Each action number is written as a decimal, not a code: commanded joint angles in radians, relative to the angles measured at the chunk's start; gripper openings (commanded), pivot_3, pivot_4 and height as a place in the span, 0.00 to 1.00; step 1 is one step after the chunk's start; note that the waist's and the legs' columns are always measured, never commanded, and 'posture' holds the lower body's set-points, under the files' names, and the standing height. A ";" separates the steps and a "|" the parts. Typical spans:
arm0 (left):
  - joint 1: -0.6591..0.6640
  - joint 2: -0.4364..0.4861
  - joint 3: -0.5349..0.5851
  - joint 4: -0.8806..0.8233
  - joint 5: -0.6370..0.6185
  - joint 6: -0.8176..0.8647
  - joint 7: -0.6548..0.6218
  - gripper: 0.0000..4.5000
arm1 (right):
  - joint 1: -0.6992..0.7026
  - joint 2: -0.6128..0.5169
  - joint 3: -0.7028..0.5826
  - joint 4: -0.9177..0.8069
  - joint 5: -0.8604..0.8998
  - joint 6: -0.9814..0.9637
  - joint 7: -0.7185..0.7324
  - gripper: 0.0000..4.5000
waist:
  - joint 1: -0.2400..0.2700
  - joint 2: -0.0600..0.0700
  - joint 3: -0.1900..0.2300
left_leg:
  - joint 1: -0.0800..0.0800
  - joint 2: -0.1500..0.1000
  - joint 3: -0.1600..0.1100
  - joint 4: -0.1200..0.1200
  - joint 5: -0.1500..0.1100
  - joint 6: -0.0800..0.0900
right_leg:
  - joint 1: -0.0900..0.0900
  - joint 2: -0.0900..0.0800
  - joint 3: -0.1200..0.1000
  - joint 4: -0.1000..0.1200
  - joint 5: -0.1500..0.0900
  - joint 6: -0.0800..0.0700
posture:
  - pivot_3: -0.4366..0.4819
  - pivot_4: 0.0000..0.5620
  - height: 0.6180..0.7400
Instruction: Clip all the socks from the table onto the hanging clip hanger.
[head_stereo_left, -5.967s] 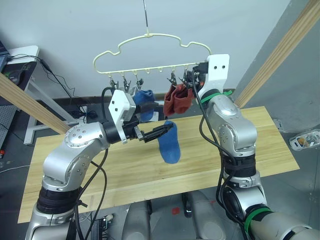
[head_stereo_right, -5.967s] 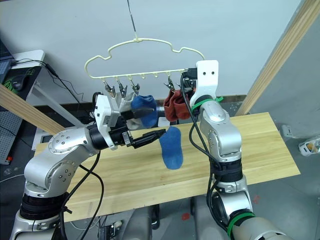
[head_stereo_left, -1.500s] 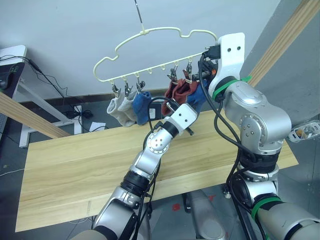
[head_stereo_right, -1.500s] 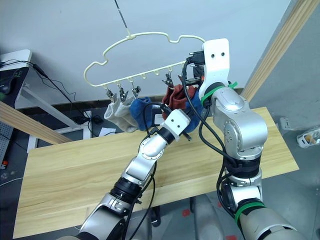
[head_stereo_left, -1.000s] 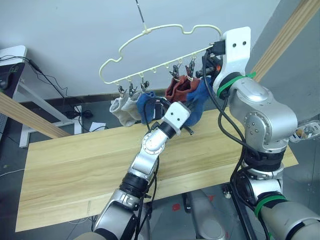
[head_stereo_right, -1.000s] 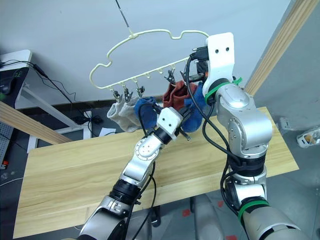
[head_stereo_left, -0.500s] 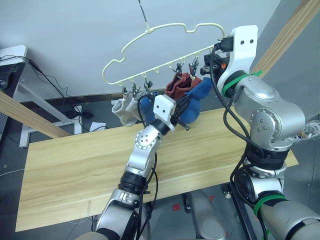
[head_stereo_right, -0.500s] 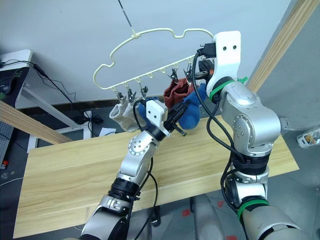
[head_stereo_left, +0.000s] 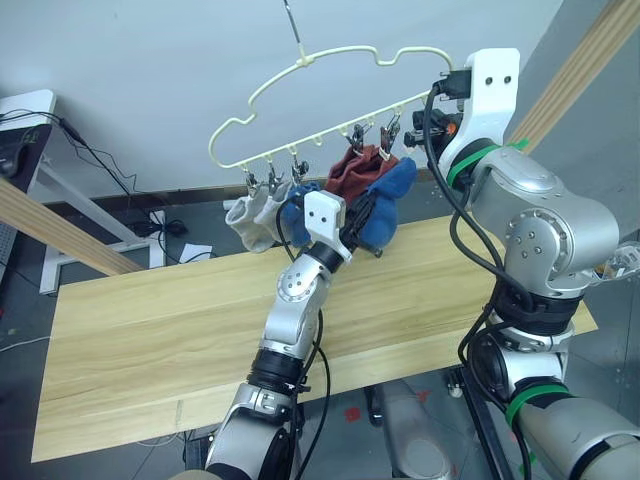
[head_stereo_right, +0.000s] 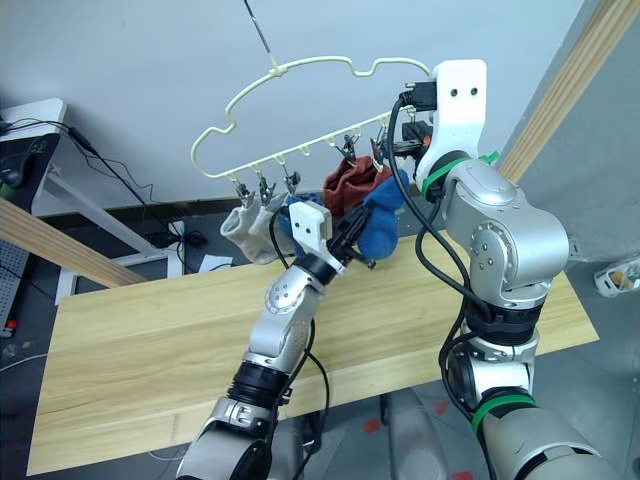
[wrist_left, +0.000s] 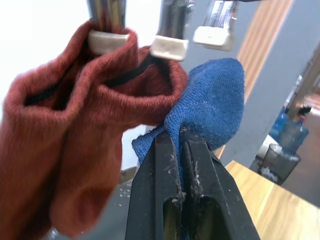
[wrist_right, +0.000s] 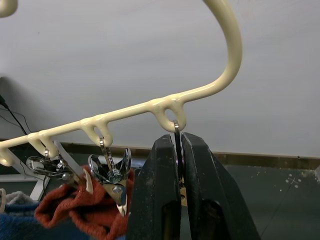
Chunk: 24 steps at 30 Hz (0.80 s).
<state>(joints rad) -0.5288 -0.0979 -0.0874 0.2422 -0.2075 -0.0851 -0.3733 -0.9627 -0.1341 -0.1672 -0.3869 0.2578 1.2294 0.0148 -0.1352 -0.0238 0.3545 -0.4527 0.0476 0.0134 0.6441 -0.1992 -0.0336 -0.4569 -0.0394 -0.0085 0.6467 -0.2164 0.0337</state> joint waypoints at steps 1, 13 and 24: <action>-0.001 -0.019 0.008 -0.043 -0.024 0.012 0.009 0.01 | -0.013 0.006 -0.049 -0.028 -0.002 0.020 -0.030 0.00 | 0.001 0.000 0.000 | 0.000 0.000 0.000 0.000 0.000 0.000 | 0.000 0.000 0.000 0.000 0.000 0.000 | 0.17 0.63 1.00; 0.000 -0.065 -0.008 -0.079 -0.041 0.044 0.024 0.01 | -0.023 0.064 -0.093 -0.029 0.013 0.060 -0.054 0.00 | 0.009 0.000 0.000 | 0.000 0.000 0.000 0.000 0.000 0.000 | 0.000 0.000 0.000 0.000 0.000 0.000 | 0.18 0.62 1.00; -0.006 -0.103 -0.007 -0.096 -0.068 0.071 0.043 0.01 | -0.023 0.068 -0.092 -0.018 0.020 0.049 -0.056 0.00 | 0.015 0.000 0.000 | 0.000 0.000 0.000 0.001 0.000 0.000 | 0.000 0.000 0.000 0.000 0.000 0.000 | 0.18 0.61 1.00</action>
<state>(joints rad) -0.5290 -0.1703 -0.0805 0.1960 -0.2638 -0.0080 -0.3347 -0.9745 -0.0631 -0.2348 -0.3870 0.2775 1.2825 -0.0269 -0.1200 -0.0238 0.3545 -0.4528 0.0473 0.0130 0.6446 -0.1992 -0.0336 -0.4567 -0.0395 -0.0091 0.6468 -0.2164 0.0337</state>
